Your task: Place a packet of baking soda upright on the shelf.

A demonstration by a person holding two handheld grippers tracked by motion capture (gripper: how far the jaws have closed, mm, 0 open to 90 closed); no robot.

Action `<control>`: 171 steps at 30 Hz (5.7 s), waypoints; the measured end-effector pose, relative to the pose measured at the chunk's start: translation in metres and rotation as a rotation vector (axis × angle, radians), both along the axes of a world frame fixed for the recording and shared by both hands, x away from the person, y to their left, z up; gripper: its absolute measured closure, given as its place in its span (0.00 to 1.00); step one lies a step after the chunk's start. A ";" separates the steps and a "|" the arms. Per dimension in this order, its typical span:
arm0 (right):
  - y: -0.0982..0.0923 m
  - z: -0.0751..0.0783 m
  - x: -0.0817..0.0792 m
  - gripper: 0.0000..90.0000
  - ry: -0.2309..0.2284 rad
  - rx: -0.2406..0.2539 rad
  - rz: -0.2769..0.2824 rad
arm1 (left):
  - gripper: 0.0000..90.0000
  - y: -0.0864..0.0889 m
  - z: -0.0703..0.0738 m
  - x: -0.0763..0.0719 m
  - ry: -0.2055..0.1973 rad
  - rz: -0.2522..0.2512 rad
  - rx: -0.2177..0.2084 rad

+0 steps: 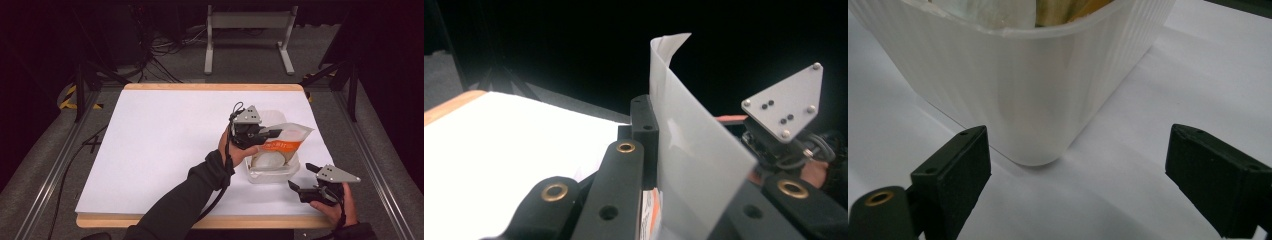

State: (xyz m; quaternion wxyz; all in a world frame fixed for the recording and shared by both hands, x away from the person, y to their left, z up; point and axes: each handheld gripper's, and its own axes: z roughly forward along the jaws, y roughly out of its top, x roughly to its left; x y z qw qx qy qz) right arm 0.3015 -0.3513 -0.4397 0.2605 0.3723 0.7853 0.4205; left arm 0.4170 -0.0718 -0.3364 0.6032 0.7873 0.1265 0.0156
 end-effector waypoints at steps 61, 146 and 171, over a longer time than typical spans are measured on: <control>0.002 0.001 -0.002 0.13 -0.008 -0.030 0.010 | 0.36 0.026 0.019 -0.022 -0.253 0.051 0.262; 0.010 0.000 -0.005 0.13 -0.008 -0.079 0.039 | 0.08 0.292 -0.080 -0.068 -0.215 0.415 0.549; 0.005 0.003 -0.006 0.11 -0.030 -0.070 0.043 | 0.08 0.379 -0.108 -0.096 -0.008 0.636 0.200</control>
